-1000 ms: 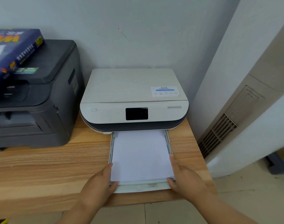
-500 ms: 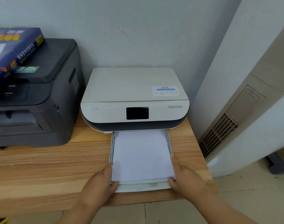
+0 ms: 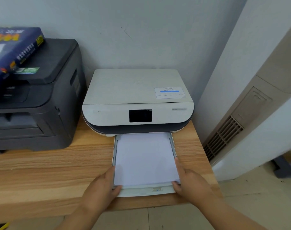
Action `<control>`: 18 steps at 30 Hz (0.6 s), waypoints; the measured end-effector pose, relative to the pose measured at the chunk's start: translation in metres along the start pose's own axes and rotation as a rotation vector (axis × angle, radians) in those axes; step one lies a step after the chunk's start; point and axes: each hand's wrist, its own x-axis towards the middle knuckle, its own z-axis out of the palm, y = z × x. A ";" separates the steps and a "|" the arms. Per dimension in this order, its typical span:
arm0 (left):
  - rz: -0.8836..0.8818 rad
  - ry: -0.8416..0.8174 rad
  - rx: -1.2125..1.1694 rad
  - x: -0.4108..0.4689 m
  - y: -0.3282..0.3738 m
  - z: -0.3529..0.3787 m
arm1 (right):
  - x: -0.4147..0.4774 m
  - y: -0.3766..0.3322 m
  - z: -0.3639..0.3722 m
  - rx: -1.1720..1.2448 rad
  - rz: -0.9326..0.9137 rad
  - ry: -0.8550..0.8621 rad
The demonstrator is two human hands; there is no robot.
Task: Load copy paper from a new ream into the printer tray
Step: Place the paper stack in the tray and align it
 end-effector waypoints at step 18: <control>0.024 -0.003 0.033 -0.002 -0.003 0.001 | -0.003 0.004 0.005 0.071 -0.039 0.056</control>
